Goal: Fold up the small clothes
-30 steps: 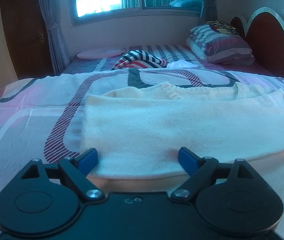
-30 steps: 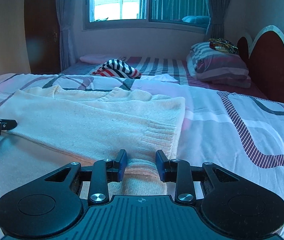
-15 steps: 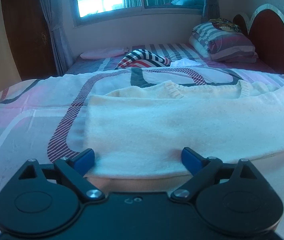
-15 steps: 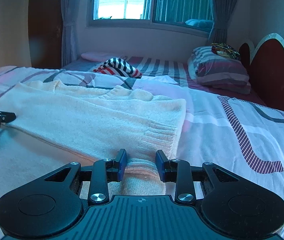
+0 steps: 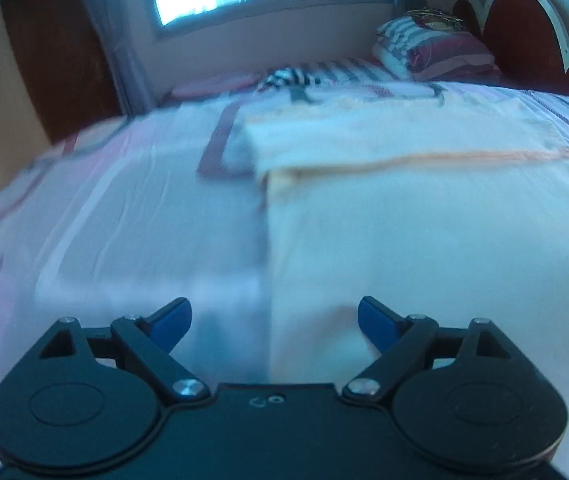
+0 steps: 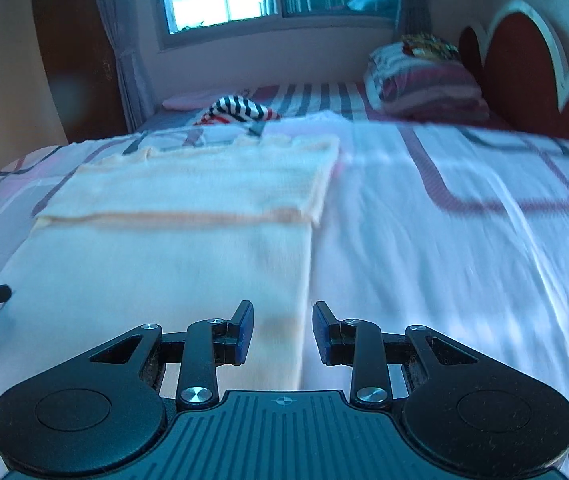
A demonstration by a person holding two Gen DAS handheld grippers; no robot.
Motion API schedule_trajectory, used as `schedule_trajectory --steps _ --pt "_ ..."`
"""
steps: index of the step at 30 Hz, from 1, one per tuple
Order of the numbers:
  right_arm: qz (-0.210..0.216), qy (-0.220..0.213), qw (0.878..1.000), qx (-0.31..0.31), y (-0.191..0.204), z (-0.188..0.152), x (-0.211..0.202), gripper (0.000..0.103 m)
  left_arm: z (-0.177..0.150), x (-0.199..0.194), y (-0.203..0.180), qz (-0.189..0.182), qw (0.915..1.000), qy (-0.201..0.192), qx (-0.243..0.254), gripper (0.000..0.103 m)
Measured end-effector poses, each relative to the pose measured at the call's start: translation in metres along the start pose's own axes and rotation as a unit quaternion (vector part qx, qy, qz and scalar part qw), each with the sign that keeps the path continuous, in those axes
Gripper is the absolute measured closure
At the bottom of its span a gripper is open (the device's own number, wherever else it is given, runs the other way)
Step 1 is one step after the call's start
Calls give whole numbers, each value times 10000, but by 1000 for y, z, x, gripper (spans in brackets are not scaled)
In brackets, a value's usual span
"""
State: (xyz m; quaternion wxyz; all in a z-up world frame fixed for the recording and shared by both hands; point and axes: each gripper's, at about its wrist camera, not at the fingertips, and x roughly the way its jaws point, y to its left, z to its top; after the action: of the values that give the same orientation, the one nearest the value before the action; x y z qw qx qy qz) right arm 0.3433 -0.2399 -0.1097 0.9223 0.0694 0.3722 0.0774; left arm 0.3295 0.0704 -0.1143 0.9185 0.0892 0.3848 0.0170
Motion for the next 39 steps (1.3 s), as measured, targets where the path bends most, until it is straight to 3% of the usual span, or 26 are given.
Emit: schedule_trajectory --steps 5,12,16,21,30,39 --pt "46 143 9993 340 -3 -40 -50 72 -36 -44 12 -58 9998 101 -146 24" --pt "234 378 9951 880 -3 -93 -114 72 -80 -95 17 -482 9983 261 -197 27" --pt "460 527 9902 1211 -2 -116 -136 72 -98 -113 20 -641 9972 322 -224 35" --pt "582 562 9831 1643 -3 -135 -152 72 -113 -121 30 -931 9932 515 -477 45" --pt "896 665 9713 2101 -3 -157 -162 72 -130 -132 35 -1345 9855 601 -836 51" --pt "1127 580 9589 2537 -18 -151 -156 72 -125 -116 52 -1999 9638 707 -1617 59"
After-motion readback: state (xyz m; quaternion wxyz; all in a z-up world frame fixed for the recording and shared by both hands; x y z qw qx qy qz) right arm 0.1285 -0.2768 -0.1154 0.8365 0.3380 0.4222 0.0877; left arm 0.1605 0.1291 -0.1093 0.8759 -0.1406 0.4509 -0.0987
